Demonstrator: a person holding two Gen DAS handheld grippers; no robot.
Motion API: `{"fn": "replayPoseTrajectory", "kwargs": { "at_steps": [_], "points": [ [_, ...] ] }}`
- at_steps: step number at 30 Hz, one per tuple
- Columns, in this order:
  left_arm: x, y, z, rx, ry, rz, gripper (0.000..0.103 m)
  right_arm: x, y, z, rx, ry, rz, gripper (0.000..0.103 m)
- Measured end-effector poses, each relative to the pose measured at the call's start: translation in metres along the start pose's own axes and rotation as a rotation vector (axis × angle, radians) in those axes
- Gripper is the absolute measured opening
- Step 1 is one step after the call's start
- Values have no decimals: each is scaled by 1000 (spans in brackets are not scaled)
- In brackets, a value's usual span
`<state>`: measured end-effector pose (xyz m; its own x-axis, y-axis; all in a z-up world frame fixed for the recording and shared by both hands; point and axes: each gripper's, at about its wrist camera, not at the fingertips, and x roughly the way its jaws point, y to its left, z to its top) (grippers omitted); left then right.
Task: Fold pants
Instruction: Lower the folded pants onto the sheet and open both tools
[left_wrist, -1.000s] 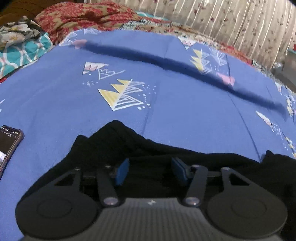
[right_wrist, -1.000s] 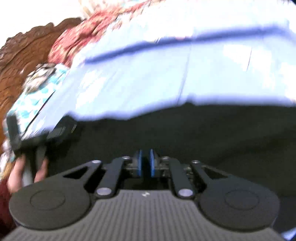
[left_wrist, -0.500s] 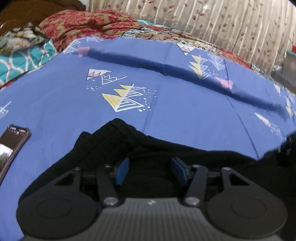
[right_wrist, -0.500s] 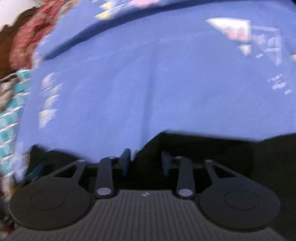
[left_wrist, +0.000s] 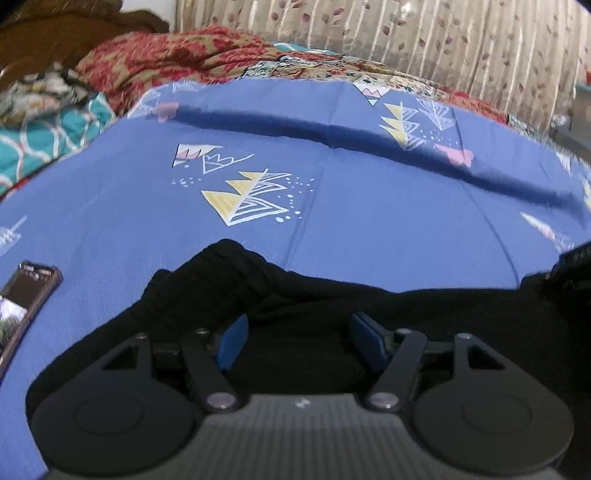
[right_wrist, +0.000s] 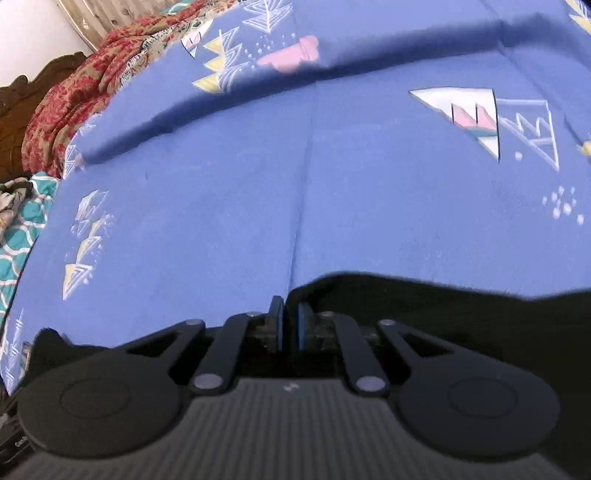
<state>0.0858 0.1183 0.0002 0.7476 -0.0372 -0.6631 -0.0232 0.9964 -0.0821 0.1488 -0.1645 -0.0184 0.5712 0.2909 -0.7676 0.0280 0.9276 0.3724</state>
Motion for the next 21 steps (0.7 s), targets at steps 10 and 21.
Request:
{"fn": "replayPoseTrajectory", "kwargs": {
  "at_steps": [10,21],
  "points": [
    [-41,-1,9,-87,-28,-74,80,-62,-9,-32,-38,-107,113,45],
    [-47,-33,-16,53,70,-22,80,-102,-47,-90,24,-129,128,39]
  ]
}}
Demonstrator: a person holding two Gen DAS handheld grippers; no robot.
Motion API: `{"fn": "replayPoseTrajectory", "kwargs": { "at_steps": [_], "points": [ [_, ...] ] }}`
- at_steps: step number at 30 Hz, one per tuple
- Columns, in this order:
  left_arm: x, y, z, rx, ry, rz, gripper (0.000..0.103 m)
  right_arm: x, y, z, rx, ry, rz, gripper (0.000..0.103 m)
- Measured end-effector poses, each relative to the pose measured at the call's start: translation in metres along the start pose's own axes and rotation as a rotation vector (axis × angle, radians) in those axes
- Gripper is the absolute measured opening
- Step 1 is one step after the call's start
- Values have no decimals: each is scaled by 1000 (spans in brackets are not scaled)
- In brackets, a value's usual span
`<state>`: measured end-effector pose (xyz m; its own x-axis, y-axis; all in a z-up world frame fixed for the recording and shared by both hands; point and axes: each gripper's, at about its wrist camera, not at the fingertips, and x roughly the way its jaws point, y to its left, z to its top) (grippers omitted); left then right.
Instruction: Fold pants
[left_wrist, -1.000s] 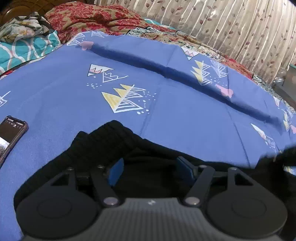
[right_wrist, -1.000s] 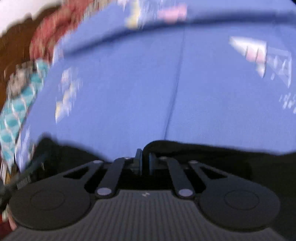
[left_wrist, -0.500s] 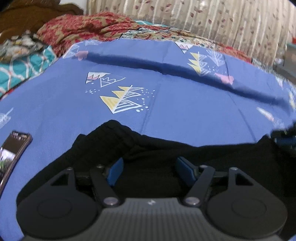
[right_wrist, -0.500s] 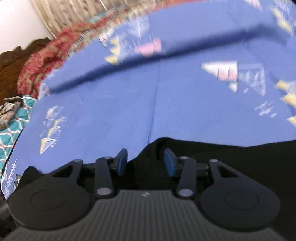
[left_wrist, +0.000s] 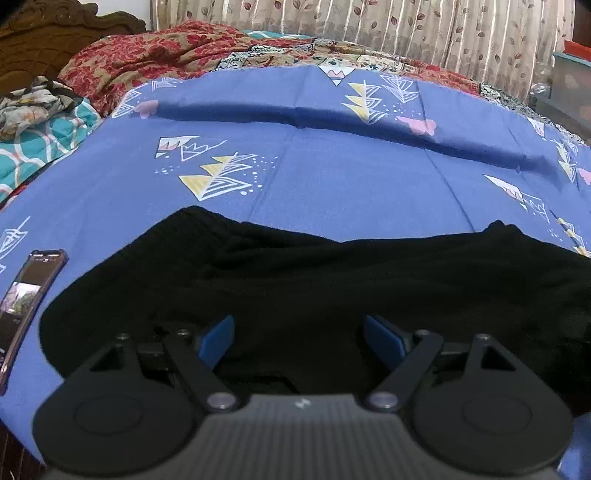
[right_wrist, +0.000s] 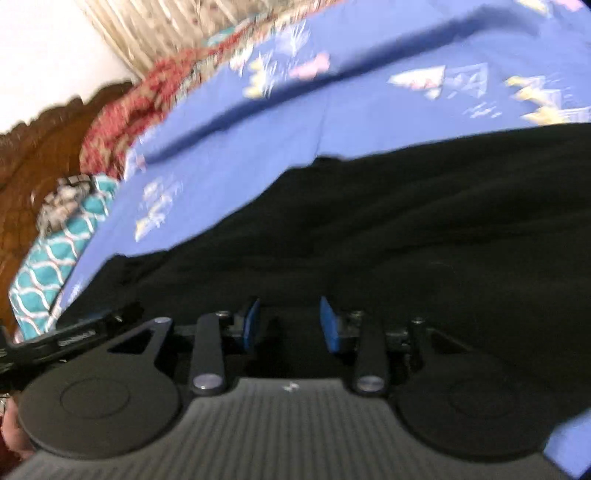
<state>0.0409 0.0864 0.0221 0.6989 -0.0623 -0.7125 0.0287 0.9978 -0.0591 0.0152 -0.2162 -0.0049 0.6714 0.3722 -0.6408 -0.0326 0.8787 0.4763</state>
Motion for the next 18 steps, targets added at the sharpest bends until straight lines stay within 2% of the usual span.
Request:
{"fn": "replayPoseTrajectory", "kwargs": {
  "at_steps": [4,7,11,15,18],
  "points": [
    [-16,-11,7,-27,-30,-31,80,-54,-39,-3,66,-124,-83,41],
    [-22,-35,9,10,-40,-76,80,-90,-73,-9,144,-213,-171,40],
    [-21,-73,4,72,-7,-143,80,-130,-116,-21,268,-295,-258,40],
    [-13,-110,-6,158,65,-121,80,-144,-138,-32,362,-320,-263,40],
    [-11,-128,-13,208,96,-79,80,-144,-140,-39,349,-312,-256,40]
  ]
}}
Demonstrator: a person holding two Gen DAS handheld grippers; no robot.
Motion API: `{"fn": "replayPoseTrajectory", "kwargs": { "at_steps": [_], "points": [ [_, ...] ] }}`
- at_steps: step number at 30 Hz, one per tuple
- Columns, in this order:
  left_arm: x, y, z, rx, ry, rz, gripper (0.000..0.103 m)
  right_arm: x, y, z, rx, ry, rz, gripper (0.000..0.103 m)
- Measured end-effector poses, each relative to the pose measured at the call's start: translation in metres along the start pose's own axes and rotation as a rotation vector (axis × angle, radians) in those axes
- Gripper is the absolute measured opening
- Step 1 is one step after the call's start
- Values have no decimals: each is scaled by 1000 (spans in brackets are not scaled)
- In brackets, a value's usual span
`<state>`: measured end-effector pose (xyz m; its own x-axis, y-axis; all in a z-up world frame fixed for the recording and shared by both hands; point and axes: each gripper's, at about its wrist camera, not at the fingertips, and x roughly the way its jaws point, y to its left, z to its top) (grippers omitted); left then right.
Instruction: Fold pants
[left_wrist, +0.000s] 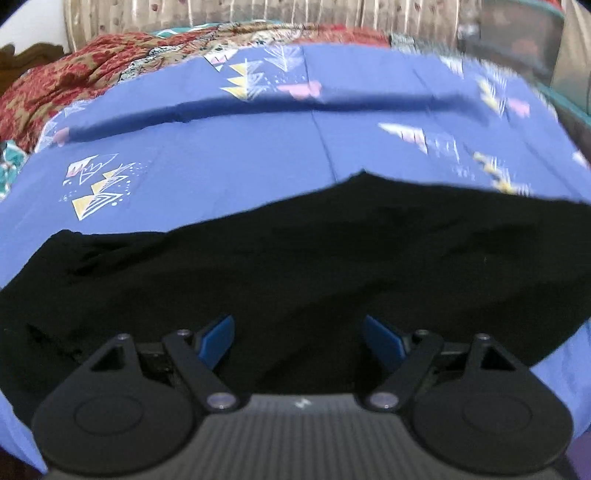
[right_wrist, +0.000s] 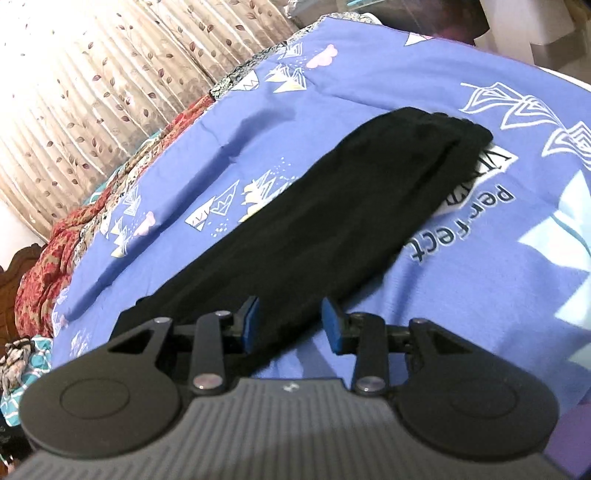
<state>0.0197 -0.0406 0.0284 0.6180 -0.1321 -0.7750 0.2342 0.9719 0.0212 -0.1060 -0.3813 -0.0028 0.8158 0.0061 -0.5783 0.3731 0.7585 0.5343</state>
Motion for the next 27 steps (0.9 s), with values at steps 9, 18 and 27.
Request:
{"fn": "replayPoseTrajectory", "kwargs": {
  "at_steps": [9,18,27],
  "points": [
    [-17,7,-6,-25,17,66,80,3,21,-11,-69,54,90,41],
    [-27,20,-13,-52,17,83,80,-5,21,-19,-59,48,82,41],
    [-30,20,-16,-58,21,91,80,-21,-2,-10,-10,-8,38,41]
  ]
}}
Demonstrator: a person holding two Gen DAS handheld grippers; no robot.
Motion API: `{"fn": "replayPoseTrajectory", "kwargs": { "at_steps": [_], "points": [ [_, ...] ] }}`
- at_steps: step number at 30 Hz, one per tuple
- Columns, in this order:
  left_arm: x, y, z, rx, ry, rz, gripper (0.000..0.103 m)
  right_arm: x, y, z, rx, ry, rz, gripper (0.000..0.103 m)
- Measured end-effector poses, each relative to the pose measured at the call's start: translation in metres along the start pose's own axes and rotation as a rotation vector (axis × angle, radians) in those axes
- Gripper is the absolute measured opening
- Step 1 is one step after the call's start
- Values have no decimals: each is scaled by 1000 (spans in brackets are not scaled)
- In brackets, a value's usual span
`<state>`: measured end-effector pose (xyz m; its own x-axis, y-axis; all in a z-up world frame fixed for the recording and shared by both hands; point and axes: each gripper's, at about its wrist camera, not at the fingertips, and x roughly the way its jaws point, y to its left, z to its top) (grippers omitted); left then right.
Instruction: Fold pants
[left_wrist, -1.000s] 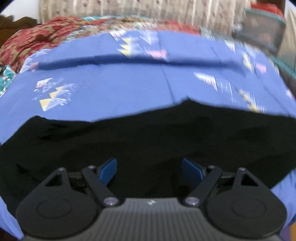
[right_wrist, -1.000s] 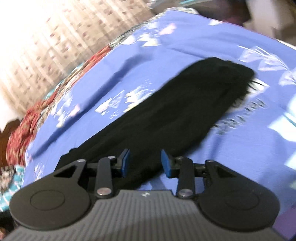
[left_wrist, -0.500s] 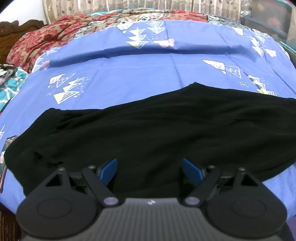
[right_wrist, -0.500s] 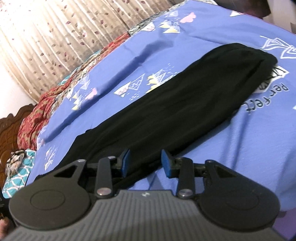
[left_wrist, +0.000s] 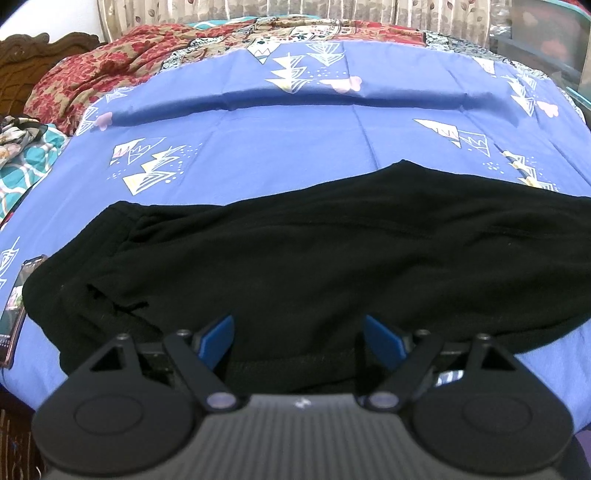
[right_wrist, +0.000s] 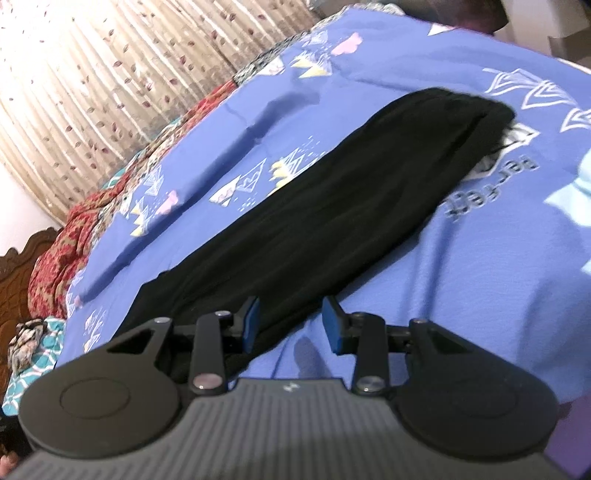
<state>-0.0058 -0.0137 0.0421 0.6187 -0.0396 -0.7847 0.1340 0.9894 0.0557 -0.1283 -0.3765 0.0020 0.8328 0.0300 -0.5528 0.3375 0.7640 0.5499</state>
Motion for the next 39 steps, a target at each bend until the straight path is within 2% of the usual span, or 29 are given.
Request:
{"fn": "replayPoseTrajectory", "kwargs": {
  "at_steps": [5,10,16,21,24,30,36,37,38,39],
  "points": [
    [0,-2,0,4,5,-3,81,-12,-26,12,55,-67,-56,41],
    [-2,-9,1,23,-9,-29,81,-26,-62,24,169,-137,-97,41],
    [4,-21,2,38,26,-44,81,-31,-82,31,215,-169,-123,44],
    [2,-28,2,52,30,-64,82,-29,-97,47,235,-198,-119,45],
    [2,-31,4,53,31,-75,83,-20,-113,61,292,-198,-98,46],
    [2,-36,5,75,36,-64,83,16,-143,84,397,-171,-51,46],
    [2,-35,8,73,39,-49,83,42,-157,111,471,-219,-9,45],
    [2,-35,8,70,39,-48,83,46,-157,115,479,-213,-9,43],
    [2,-34,8,66,38,-47,83,48,-155,120,482,-202,-16,37],
    [1,-33,9,62,37,-46,83,49,-150,124,467,-190,-23,16]
  ]
}}
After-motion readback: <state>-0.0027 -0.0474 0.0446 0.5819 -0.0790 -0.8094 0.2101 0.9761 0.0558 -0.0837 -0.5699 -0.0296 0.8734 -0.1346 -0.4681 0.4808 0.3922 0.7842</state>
